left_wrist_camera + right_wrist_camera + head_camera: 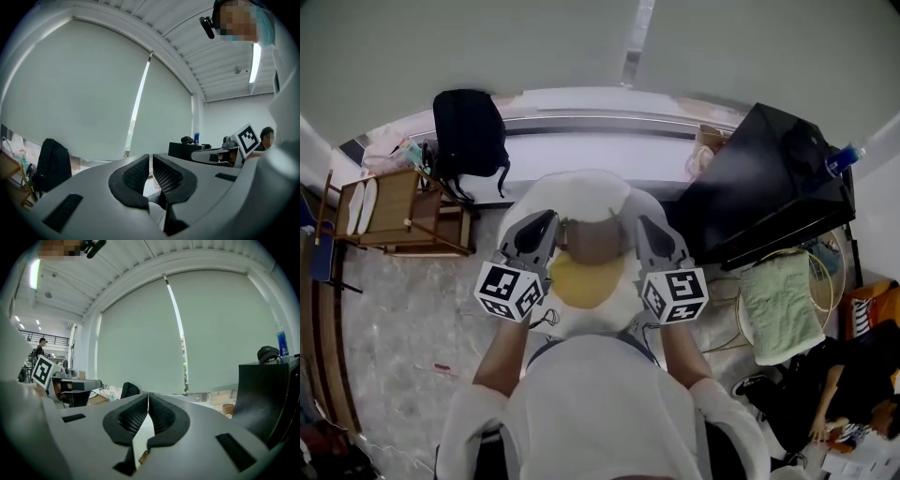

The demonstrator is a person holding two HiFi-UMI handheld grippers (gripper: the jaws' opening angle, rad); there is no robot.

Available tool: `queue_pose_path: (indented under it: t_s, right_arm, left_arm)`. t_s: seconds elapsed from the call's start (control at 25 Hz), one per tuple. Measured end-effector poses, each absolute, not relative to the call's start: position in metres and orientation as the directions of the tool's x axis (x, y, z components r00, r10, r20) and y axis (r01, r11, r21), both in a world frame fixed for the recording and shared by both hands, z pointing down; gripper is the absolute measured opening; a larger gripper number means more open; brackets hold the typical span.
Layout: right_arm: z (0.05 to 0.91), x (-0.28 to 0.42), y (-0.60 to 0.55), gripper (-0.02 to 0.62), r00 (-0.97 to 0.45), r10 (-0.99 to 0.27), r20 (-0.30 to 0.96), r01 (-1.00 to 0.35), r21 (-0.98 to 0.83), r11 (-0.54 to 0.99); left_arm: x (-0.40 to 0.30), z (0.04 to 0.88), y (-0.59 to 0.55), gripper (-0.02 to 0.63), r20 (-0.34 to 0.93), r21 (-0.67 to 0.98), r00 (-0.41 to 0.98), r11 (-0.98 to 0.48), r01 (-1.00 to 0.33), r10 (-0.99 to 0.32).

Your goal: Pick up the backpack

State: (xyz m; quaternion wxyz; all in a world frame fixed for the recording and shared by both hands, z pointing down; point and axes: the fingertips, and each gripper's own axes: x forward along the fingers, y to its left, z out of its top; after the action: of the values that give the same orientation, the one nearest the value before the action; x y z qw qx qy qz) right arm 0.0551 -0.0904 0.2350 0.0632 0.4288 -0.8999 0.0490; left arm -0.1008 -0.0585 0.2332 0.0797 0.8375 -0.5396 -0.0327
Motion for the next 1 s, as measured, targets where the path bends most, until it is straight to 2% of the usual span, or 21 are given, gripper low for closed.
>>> queue_pose_path:
  t_s: [0.48, 1.0]
  right_arm:
    - [0.247, 0.078, -0.128, 0.03, -0.676, -0.716, 0.176, -0.731, -0.035, 0.682]
    - [0.285, 0.067, -0.154, 0.029, -0.669, -0.706, 0.231, -0.736, -0.073, 0.673]
  left_arm:
    - [-0.075, 0.249, -0.077, 0.049, 0.071, 0.174, 0.347, -0.331, -0.927, -0.935]
    - [-0.086, 0.282, -0.102, 0.049, 0.126, 0.222, 0.331, -0.299, -0.928, -0.935]
